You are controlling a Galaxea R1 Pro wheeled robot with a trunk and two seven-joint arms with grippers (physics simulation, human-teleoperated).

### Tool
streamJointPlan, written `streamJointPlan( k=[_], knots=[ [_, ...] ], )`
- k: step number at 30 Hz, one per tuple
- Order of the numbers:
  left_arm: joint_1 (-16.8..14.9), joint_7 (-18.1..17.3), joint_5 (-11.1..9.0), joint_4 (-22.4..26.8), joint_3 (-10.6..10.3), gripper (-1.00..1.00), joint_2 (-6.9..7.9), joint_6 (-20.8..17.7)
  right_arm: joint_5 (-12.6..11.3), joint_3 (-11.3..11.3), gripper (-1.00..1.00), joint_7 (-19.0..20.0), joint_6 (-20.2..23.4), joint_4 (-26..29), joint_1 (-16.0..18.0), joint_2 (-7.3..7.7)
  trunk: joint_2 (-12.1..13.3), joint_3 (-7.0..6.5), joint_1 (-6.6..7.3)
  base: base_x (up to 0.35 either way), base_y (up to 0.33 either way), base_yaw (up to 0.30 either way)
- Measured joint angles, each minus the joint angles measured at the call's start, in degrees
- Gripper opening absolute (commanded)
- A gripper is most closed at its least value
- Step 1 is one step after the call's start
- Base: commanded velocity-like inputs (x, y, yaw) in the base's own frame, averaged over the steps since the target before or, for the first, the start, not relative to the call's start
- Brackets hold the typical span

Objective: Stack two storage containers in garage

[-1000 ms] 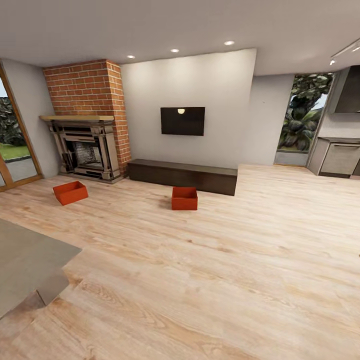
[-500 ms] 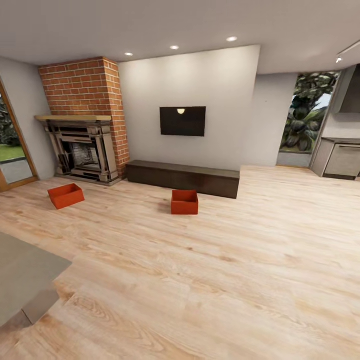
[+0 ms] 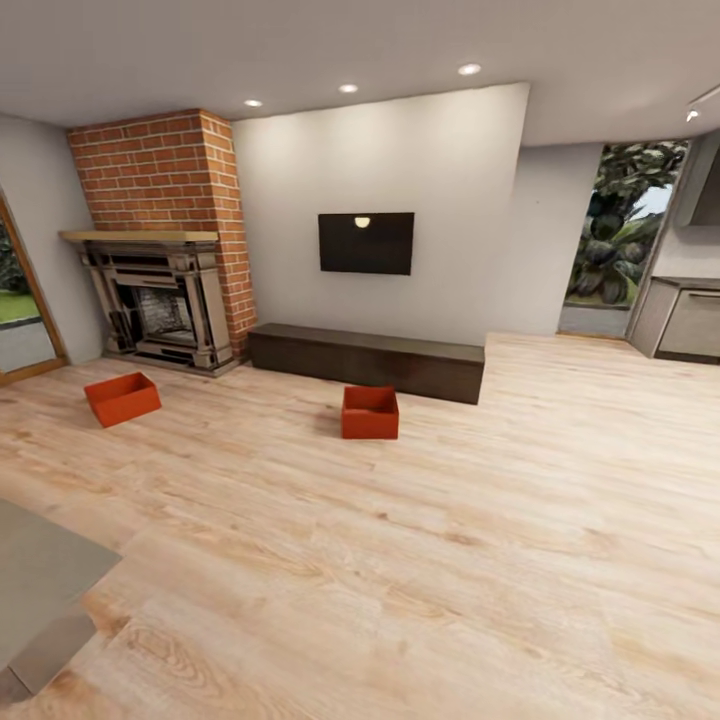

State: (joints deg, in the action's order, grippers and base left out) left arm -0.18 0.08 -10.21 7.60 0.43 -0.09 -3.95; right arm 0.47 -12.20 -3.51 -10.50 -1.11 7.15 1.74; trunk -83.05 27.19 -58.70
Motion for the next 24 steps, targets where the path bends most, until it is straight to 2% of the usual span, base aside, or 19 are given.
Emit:
streamJointPlan(
  k=[6, 14, 24],
  knots=[
    [0.00, 0.00, -0.05, 0.00, 0.04, 1.00, 0.00, 0.00, 0.00, 0.00, 1.00, -0.02, 0.00, 0.00, 0.00, 0.00, 0.00, 0.00, 0.00, 0.321, -0.008, 0.000],
    [0.00, -0.03, 0.03, 0.00, 0.02, 1.00, 0.00, 0.00, 0.00, 0.00, 1.00, -0.02, 0.00, 0.00, 0.00, 0.03, 0.00, 0.00, 0.00, 0.283, -0.119, 0.000],
    [0.00, -0.01, -0.05, 0.00, 0.06, 1.00, 0.01, 0.00, 0.10, 0.08, 1.00, 0.01, 0.00, 0.00, 0.00, -0.06, 0.00, 0.00, 0.00, 0.318, -0.010, 0.000]
  ],
)
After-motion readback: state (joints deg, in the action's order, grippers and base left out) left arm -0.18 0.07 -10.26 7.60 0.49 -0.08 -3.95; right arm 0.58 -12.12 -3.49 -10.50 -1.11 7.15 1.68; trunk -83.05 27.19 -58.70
